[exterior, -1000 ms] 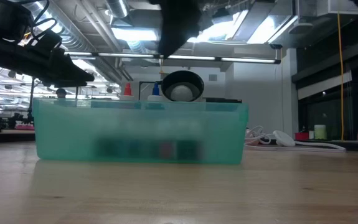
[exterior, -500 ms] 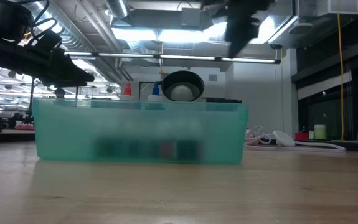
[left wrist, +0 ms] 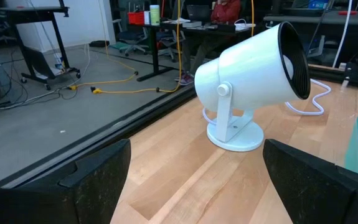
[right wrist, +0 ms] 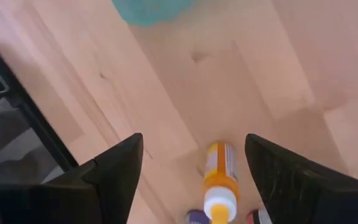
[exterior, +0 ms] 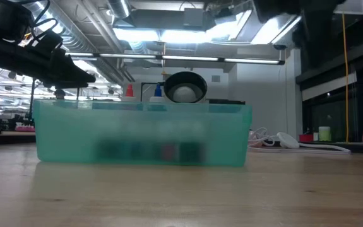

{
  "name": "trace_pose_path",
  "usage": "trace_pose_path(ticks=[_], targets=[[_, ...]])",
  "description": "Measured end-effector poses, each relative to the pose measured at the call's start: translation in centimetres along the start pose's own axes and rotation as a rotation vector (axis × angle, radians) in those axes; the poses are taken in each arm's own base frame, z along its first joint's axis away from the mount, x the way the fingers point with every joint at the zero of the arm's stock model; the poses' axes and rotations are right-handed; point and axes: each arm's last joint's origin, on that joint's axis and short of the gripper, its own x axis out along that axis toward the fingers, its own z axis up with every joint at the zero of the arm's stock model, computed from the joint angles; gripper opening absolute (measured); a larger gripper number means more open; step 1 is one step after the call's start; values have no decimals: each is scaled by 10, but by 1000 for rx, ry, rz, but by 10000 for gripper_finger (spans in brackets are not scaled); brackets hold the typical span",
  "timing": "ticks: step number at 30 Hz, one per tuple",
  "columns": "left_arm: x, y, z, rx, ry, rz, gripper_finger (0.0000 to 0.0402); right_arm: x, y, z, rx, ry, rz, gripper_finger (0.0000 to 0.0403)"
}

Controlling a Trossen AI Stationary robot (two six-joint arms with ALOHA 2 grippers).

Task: Pick & Place food coloring
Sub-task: Put the large yellow food coloring bottle into the bin

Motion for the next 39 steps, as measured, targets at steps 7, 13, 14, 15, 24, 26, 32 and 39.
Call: trace_pose_path(ticks=[7,13,14,15,24,26,32,39], targets=[[0,0,0,0,0,0,361,14,-7,-20,68,44,-53,279],[0,0,0,0,-1,0,361,27,-15,-34,94,70,-105,279],[0,0,0,0,-1,0,361,30,-17,-37,93,79,-116,279],[0,0,0,0,-1,0,361,31,-18,-40,99,86,-126,279],[0,0,0,0,0,0,361,43,-20,-56,120,133,-139,279],[0,0,0,0,-1,0,361,45,-18,-58,117,135,-136,279],[0,0,0,0,0,0,361,45,-14,-63,115,135,-125,275],[0,0,0,0,-1,0,361,45,-13,-63,114,145,-109,219]])
